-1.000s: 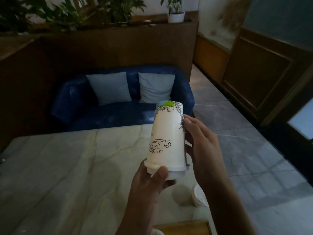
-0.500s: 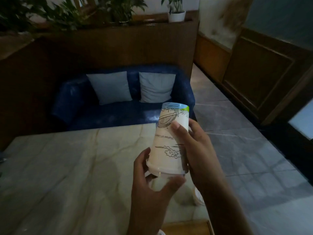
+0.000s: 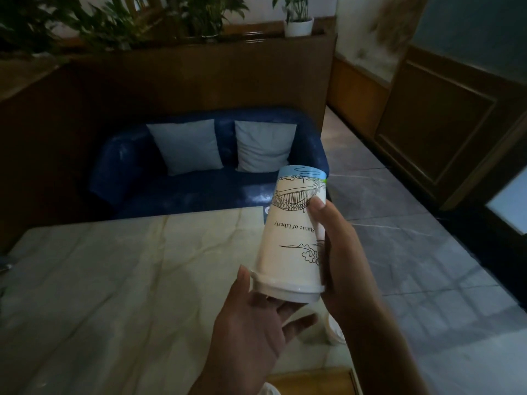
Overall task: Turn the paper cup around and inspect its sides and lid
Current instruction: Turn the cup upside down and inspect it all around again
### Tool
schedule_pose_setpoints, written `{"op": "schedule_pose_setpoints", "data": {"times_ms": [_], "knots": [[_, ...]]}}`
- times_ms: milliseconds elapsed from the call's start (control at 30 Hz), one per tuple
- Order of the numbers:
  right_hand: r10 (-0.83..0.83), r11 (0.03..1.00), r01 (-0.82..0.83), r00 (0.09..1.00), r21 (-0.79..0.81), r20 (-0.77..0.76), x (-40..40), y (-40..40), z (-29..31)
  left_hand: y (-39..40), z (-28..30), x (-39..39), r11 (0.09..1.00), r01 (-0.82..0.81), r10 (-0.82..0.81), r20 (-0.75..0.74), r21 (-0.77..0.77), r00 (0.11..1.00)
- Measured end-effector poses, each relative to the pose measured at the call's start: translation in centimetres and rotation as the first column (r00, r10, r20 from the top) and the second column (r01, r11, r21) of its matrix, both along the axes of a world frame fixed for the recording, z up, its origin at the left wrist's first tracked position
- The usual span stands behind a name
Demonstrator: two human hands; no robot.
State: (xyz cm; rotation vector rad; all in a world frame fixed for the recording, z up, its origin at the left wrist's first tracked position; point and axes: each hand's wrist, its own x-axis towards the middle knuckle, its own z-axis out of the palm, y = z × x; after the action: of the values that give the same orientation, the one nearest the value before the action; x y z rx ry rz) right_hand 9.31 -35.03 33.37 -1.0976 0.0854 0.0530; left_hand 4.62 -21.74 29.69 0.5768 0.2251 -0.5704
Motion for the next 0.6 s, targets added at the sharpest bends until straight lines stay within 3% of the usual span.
{"op": "schedule_pose_setpoints", "data": {"times_ms": [600], "knots": [[0.057,0.998,-0.058,0.998,-0.036,-0.019,0.37,-0.19,-1.01,0.43,-0.18,0.25,0.992,-0.057,0.048,0.089,0.11,0.995]]}}
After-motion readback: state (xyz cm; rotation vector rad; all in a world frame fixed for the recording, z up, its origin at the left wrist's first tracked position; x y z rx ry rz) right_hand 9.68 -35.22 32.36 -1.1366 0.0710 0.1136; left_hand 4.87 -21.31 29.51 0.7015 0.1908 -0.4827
